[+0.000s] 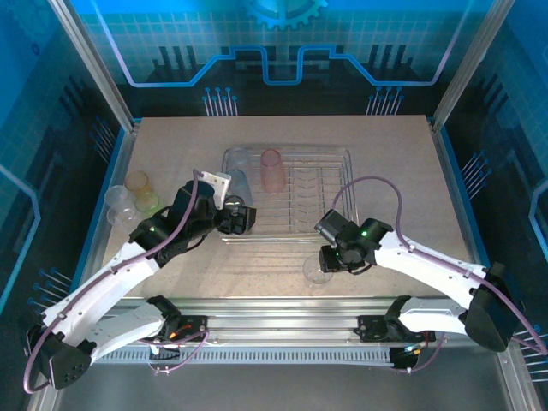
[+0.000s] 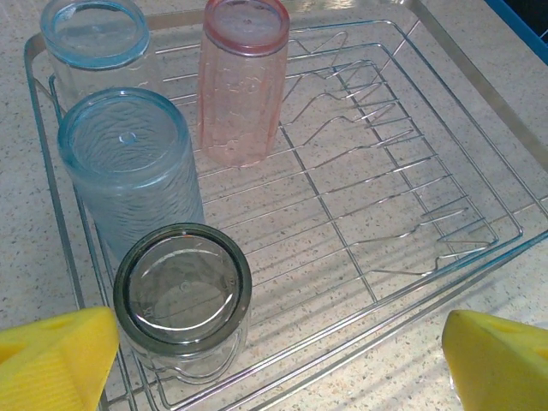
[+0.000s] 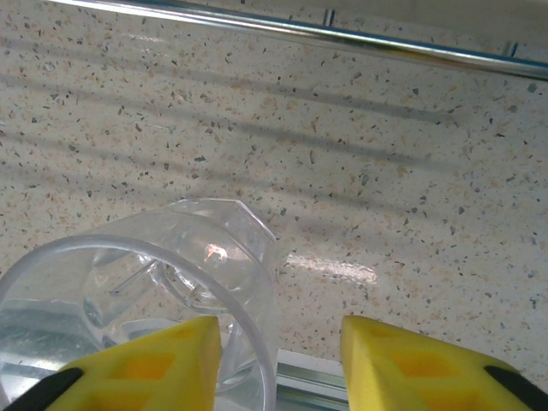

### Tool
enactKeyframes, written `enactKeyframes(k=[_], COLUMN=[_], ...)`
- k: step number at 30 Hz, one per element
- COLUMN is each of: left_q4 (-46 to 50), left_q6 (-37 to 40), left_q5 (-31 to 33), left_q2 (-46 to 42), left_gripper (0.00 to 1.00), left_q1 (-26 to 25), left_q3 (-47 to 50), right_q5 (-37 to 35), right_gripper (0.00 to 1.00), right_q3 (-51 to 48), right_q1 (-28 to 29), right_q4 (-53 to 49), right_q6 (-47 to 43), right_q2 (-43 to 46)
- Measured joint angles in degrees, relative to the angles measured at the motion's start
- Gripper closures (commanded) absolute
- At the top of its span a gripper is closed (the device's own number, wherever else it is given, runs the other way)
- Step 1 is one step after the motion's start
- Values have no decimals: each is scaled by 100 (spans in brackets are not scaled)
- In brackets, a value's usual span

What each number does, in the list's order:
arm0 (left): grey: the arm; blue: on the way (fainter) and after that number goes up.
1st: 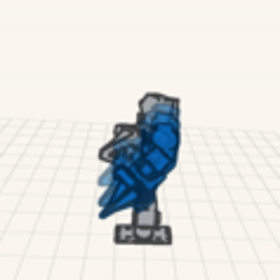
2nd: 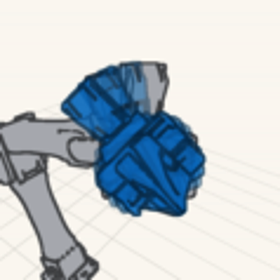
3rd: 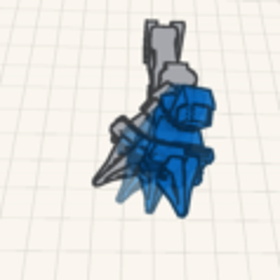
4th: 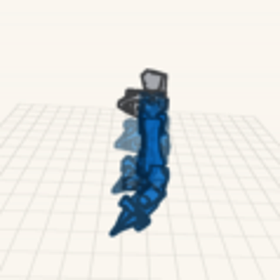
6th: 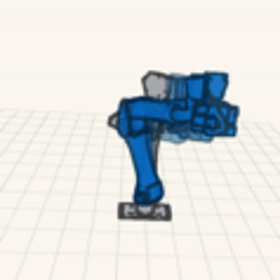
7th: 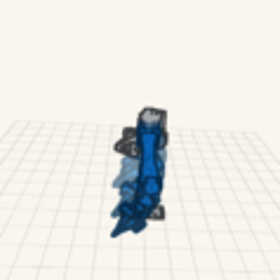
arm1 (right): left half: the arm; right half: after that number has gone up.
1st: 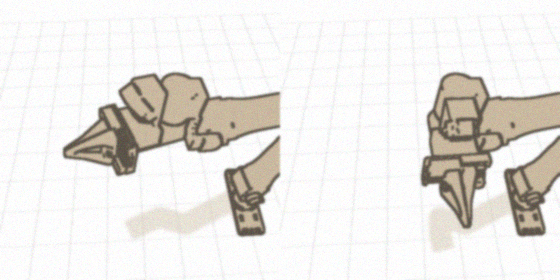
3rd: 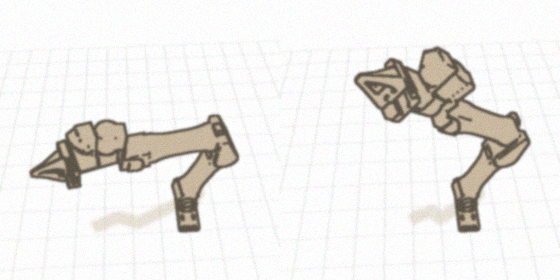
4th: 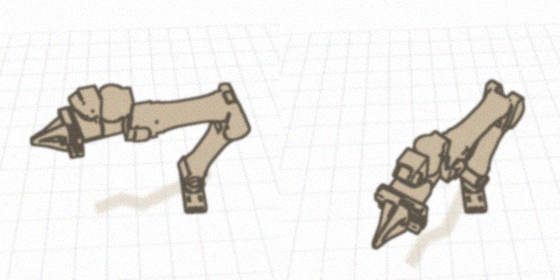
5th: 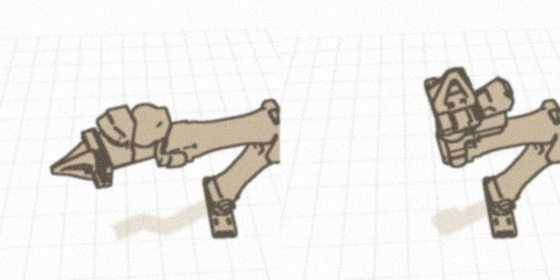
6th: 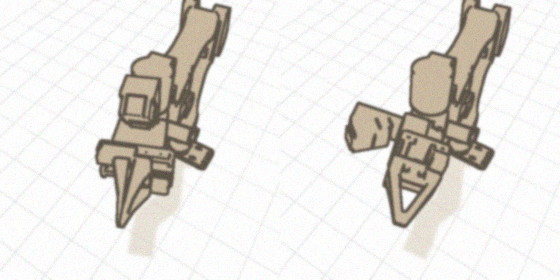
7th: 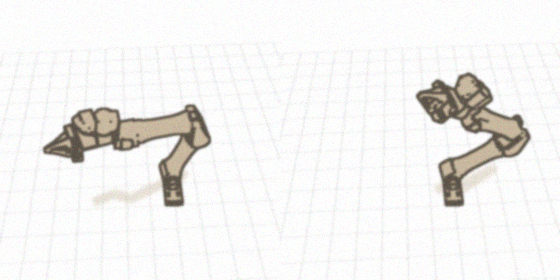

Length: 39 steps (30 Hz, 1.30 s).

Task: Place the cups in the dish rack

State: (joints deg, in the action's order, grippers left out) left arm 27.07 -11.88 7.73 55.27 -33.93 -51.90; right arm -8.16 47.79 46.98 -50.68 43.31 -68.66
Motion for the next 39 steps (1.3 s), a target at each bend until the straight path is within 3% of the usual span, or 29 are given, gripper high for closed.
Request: enactKeyframes(k=[12,22,27,36,39], left_q4=[-2,-205,-256,-420,-667], left_q6=[-2,-127,-284,-612,-721], left_q5=[-76,-227,-310,-726,-1117], left_q2=[-52,-61,-105,-203,-203], left_gripper=[1,1,1,1,1], left_q1=[0,0,0,0,0], left_q3=[0,2,0,-101,-203], right_q5=[-90,-243,-251,380,673], right_gripper=[77,99,100,100,100], right_q3=[-28,81,413,1414,1495], right_q1=[28,33,33,-61,-463], right_q4=[35,-186,-546,-776,-645], right_q6=[-55,-181,-560,-1589,-1676], right_q2=[-94,-319,-240,1272,1978])
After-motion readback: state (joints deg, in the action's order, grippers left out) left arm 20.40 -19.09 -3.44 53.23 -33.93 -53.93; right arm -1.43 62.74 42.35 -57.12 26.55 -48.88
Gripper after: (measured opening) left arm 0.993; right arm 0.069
